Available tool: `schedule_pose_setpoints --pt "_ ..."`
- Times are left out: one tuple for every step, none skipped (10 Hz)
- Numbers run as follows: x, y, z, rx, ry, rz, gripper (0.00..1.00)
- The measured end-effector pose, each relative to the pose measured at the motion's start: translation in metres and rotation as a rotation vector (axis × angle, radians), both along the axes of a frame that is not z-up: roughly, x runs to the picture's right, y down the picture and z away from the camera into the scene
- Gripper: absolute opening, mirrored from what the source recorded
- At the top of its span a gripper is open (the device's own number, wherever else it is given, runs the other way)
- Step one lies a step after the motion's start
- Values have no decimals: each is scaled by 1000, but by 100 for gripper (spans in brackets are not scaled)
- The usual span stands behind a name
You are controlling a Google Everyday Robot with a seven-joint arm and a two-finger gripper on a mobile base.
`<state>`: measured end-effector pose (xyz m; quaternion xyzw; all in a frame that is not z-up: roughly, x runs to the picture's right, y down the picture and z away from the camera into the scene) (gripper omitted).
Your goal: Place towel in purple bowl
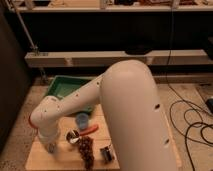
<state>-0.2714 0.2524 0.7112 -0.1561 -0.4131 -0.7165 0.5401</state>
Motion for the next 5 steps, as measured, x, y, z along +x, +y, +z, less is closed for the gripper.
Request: schedule_pose_setpoints --pt "7 -18 1 0 -11 19 0" --pt "10 -35 1 -1 -33 39 0" --pt "11 -43 1 -2 -51 50 0" --pt "12 -49 1 -1 -60 61 0" --pt "12 -49 1 -2 -61 61 0"
